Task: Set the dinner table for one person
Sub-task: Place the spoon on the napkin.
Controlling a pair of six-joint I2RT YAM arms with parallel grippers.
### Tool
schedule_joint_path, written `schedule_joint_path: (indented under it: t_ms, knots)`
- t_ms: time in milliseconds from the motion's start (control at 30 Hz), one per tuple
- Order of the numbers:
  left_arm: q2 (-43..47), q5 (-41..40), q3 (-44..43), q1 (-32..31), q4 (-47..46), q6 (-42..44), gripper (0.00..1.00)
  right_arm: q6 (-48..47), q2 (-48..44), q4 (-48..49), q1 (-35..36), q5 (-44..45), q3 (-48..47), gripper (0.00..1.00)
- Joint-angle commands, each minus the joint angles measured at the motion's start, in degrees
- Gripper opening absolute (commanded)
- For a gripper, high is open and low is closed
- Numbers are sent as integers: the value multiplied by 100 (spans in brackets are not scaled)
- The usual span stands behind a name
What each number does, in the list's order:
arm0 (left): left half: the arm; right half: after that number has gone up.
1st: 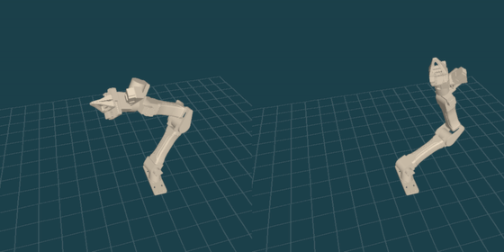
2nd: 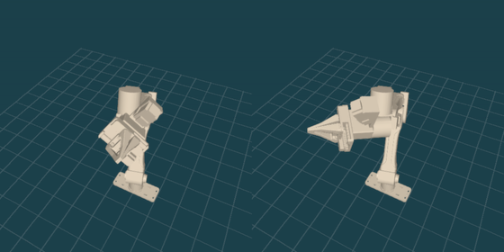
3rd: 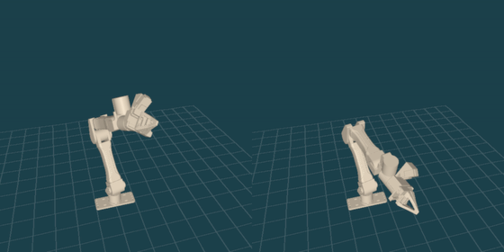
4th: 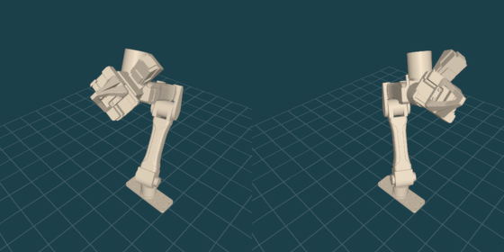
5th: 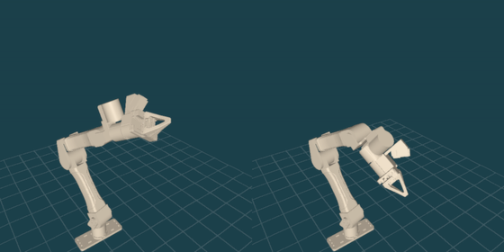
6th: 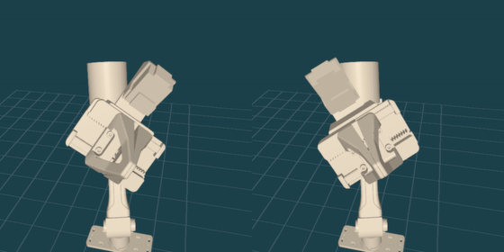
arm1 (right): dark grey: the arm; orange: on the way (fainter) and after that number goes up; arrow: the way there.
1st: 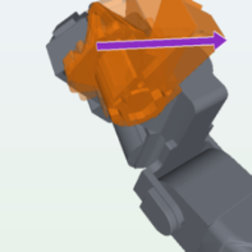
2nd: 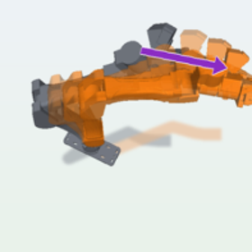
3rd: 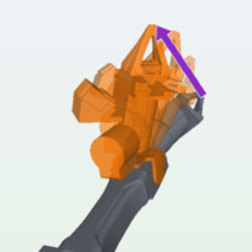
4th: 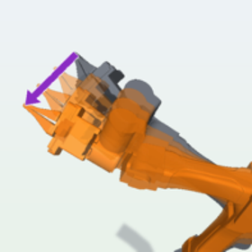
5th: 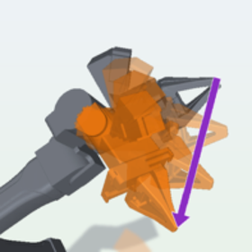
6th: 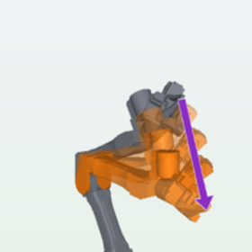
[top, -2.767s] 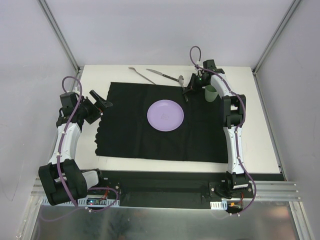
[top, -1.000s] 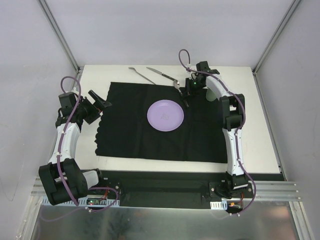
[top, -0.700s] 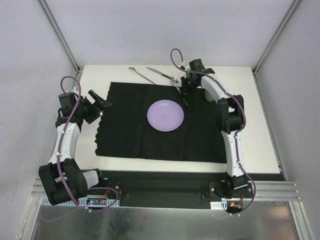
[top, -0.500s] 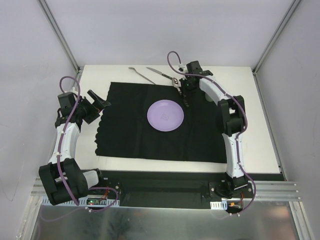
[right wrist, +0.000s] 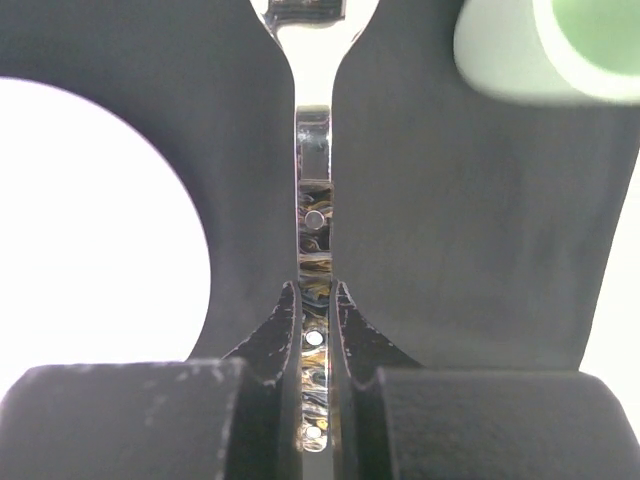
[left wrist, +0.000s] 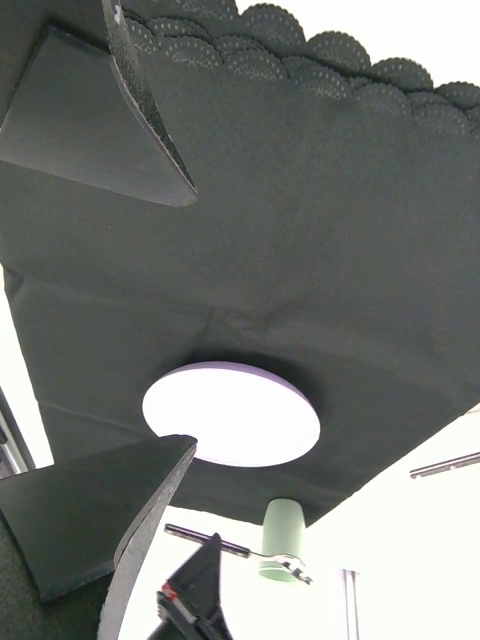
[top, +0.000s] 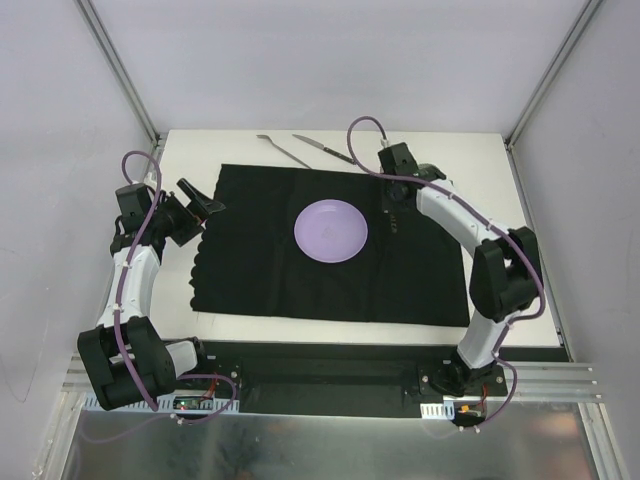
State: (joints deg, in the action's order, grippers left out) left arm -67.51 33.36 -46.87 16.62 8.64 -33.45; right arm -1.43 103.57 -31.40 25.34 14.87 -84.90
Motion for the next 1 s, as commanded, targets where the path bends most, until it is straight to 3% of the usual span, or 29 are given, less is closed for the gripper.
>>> schedule_joint_path:
  t_ms: [0,200,433,967]
  knots:
    - [132,284,55,43,-223,-65,99,1153,-627,19,322,894,709,1]
    - [308,452,196,52,-258,-179,99,2041,-953,327,603,1141,1668,1]
    - [510,496,310,52,-258,-179,99,1892,-1111,872,621,1088,2390,1]
    - [537,460,363,52,-258,-179,99,1611,-1234,1065,621,859,2619,1]
